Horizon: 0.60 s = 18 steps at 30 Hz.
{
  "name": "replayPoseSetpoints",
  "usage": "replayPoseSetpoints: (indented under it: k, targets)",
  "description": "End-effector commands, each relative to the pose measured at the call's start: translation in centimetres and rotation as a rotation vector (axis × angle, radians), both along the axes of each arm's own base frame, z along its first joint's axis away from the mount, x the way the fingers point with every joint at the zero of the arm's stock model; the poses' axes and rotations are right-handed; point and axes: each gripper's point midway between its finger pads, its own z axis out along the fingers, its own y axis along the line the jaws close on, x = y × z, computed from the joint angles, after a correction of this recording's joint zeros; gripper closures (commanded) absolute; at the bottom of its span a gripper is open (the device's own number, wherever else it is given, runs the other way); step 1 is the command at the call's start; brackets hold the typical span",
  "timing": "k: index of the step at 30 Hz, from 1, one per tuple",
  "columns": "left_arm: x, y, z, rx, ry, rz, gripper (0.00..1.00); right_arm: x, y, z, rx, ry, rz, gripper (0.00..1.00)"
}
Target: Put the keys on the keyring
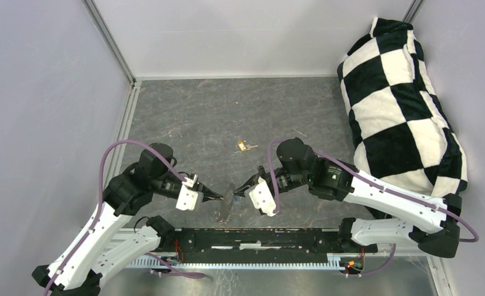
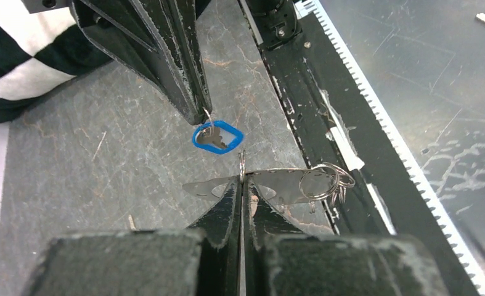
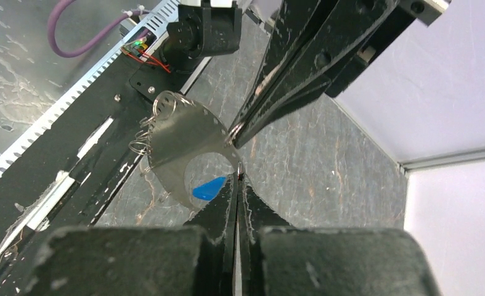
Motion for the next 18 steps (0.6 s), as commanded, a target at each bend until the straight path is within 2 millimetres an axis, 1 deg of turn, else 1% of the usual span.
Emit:
replayPoseSetpoints:
  k: [1, 4, 8, 12, 18]
  targets:
    - [0.1, 0.1, 1.7, -0.041, -0.216, -0.076, 0.98, -0.7, 0.8, 1.1, -0.007, -0.055, 0.036, 0.99]
    - [0.3, 0.1, 2.1, -0.052, -0.273, -0.089, 0.98, -0.9, 1.1, 0.9, -0.022, -0.071, 0.035, 0.99]
    - [0.3, 0.0, 2.6, -0.066, -0.308, -0.106, 0.98, -1.0, 1.2, 1.3, -0.018, -0.090, 0.025, 0.99]
    - [0.2, -0.1, 2.8, -0.072, -0.297, -0.110, 0.98, -1.0, 1.4, 1.6, -0.010, -0.107, 0.021, 0.99]
    - [-0.1, -0.2, 3.1, -0.075, -0.251, -0.106, 0.98, -0.3, 1.5, 2.1, 0.006, -0.141, -0.015, 0.99]
